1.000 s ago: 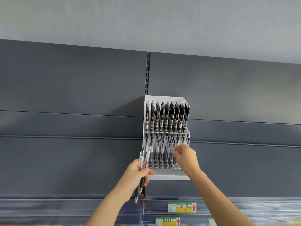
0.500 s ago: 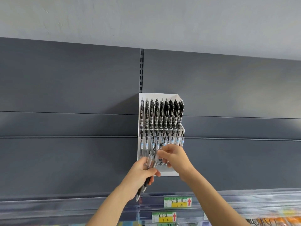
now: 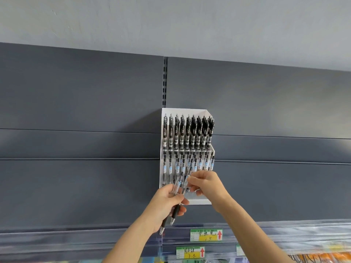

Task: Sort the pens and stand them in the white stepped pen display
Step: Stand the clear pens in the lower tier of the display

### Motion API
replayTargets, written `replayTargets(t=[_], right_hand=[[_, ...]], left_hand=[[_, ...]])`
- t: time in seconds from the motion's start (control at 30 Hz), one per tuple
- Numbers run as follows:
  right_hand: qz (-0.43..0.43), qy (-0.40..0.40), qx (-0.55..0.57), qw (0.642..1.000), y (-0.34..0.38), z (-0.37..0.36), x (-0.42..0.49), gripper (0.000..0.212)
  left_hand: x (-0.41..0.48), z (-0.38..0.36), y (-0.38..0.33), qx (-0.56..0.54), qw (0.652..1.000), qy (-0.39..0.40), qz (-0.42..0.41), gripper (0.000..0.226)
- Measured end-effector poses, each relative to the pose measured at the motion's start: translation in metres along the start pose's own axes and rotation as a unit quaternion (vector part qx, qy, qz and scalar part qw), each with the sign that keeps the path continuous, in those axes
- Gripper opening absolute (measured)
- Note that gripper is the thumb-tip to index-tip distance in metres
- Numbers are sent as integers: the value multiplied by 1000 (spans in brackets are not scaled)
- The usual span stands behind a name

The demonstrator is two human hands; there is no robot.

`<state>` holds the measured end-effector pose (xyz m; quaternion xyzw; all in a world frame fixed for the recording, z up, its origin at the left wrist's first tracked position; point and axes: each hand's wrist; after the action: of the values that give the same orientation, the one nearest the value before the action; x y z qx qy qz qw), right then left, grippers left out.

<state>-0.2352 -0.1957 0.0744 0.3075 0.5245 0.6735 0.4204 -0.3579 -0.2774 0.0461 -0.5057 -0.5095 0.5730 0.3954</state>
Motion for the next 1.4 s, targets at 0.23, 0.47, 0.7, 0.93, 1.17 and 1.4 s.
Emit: replayTargets(t=[0.23, 0.47, 0.7, 0.93, 1.17, 1.4], right_hand=[[76, -182, -92, 976, 11, 38, 11, 9], [101, -200, -140, 964, 1, 39, 26, 17], [138, -190, -202, 951, -1, 35, 39, 19], [77, -143, -266, 950, -35, 22, 43, 23], [67, -149, -239, 957, -31, 23, 40, 26], [86, -181, -186, 962, -25, 20, 17, 13]], left_hand=[[2, 16, 9, 107, 991, -76, -27, 14], [8, 12, 13, 72, 995, -68, -28, 24], [8, 15, 13, 90, 992, -78, -34, 16], [6, 16, 14, 94, 991, -80, -56, 15], [10, 14, 13, 98, 988, -99, -67, 15], [8, 8, 3, 55, 992, -82, -74, 23]])
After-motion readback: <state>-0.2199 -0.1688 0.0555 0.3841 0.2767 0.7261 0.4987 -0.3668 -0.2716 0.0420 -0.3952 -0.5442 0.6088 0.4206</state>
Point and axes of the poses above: each hand's wrist, its own x-axis towards the middle knuckle, its own z-axis out of the back of the hand, y = z × x, and after that the axes turned 1 degree about x, right-handed
